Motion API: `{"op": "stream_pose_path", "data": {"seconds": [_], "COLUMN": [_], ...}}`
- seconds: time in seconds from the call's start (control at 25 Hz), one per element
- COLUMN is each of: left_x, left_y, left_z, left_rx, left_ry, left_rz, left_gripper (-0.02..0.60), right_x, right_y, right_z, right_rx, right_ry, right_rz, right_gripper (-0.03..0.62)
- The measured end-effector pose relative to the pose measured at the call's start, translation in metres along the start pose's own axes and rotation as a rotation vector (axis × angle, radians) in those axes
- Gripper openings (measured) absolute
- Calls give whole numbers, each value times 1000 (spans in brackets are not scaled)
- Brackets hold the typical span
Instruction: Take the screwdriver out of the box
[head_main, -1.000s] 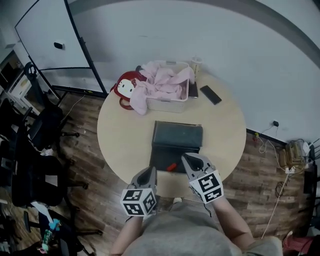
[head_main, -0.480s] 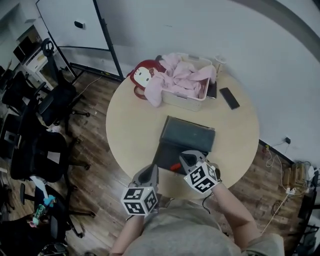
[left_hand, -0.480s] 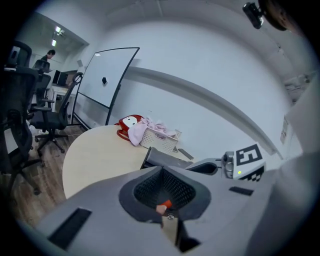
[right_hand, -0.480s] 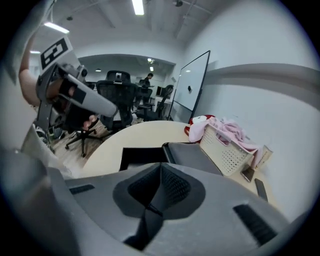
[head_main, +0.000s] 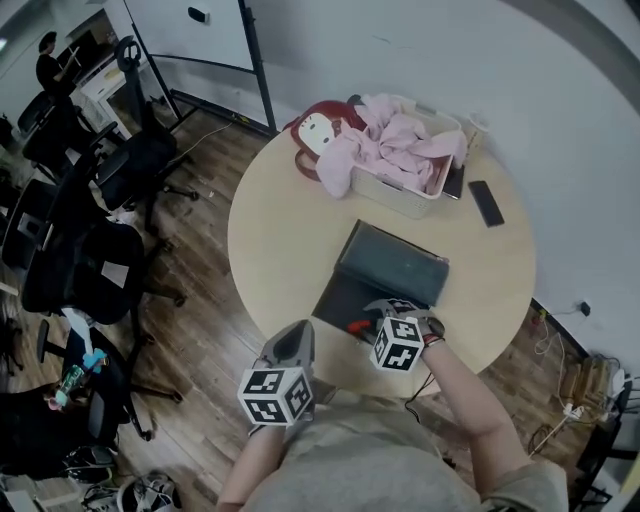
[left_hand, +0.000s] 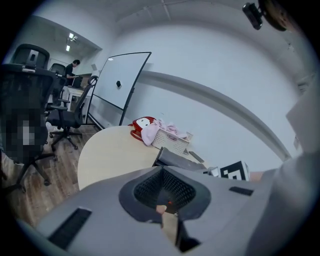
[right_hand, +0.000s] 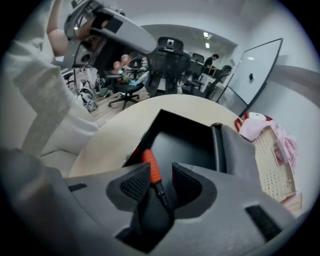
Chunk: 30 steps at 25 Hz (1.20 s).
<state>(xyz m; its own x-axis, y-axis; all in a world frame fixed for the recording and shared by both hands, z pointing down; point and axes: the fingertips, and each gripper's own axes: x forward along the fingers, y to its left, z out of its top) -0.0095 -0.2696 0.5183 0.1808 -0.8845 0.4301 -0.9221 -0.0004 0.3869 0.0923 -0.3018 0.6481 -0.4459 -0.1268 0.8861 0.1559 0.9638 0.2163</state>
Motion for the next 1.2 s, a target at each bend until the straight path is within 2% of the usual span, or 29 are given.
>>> {"op": "stream_pose_path", "data": {"seconds": [0.08,0.16,0.48,0.68,0.8,0.96,1.2], "left_x": [-3,-4,-10,-11,-12,-13,-15], "left_y": [3,5,14,16,16,15,5], "left_z": [0,-1,1,2,2,3,6], "left_rx": [-5,-8,-14,-12,-12,-3,29], "left_ry": [-4,-7,-15,-20,-23,-24,-22], "left_rz": [14,25,55,58,55,39,-23], "left_gripper": [3,3,3,3,3,3,3], "right_x": [7,13,25,29,29,28,0], "right_y": [9,13,16,17,16,12,1], "right_z": [-2,-4,-3,-6,-6,-7,8], "right_rx": [-59,-79,-45,-44,-41,-42,70], "right_ry": [29,39,52,70,71,78,4], "right_rz": [73,112,200,217,198,130,-29], "right_gripper": [112,110,91,89,86,84,84]}}
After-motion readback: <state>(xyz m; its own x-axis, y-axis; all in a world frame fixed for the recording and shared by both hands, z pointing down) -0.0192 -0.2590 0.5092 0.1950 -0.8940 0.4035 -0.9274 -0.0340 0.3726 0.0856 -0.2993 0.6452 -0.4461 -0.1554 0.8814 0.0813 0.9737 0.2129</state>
